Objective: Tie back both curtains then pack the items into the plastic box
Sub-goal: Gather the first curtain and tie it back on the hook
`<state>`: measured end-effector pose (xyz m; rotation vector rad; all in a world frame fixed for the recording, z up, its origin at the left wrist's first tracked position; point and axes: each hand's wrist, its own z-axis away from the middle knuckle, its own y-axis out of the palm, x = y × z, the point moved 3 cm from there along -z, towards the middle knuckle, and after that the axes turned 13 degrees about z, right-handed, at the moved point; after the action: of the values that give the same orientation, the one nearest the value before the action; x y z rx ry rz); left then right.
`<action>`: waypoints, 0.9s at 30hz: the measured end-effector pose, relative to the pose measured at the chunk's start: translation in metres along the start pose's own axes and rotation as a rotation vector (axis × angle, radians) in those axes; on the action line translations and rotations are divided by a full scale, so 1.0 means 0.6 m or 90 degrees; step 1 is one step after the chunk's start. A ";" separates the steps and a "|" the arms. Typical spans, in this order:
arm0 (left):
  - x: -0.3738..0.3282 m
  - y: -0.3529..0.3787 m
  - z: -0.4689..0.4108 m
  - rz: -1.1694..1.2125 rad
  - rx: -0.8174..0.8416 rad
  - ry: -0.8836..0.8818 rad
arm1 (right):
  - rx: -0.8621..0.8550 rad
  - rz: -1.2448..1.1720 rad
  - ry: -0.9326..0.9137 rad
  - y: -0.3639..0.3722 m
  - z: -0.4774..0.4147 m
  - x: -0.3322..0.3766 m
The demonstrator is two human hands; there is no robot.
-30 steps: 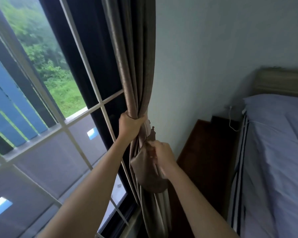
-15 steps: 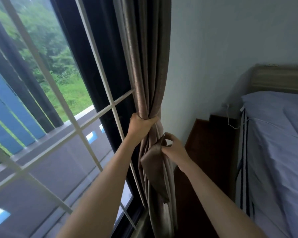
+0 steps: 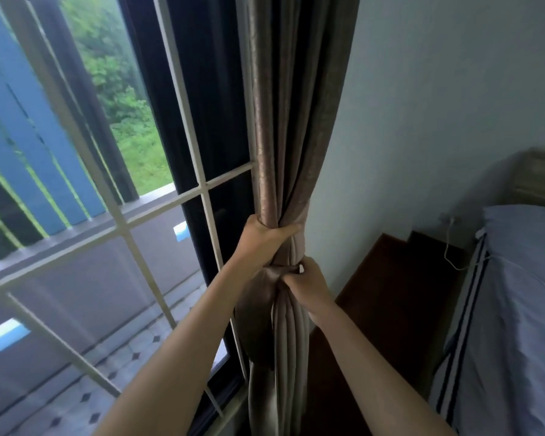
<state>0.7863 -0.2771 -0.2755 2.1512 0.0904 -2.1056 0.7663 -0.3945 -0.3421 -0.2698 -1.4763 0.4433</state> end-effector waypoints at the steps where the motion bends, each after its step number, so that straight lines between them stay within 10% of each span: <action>1: -0.002 -0.001 0.004 -0.002 -0.005 0.016 | -0.013 0.011 -0.013 -0.001 -0.001 0.002; 8: -0.023 -0.014 0.038 -0.078 0.022 0.095 | -0.027 0.059 -0.046 -0.006 -0.001 -0.003; 13: 0.031 -0.065 0.135 -0.245 -0.182 0.404 | -0.047 0.035 -0.053 -0.008 0.000 -0.007; 18: 0.141 -0.028 0.158 -0.576 -0.127 0.332 | -0.032 0.033 -0.068 -0.001 -0.003 0.003; 27: 0.087 -0.057 0.152 -0.633 -0.155 0.440 | 0.011 0.045 -0.113 -0.013 -0.004 0.002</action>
<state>0.6930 -0.2581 -0.3312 2.8439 1.6542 -1.3215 0.7695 -0.4005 -0.3375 -0.2756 -1.6384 0.5486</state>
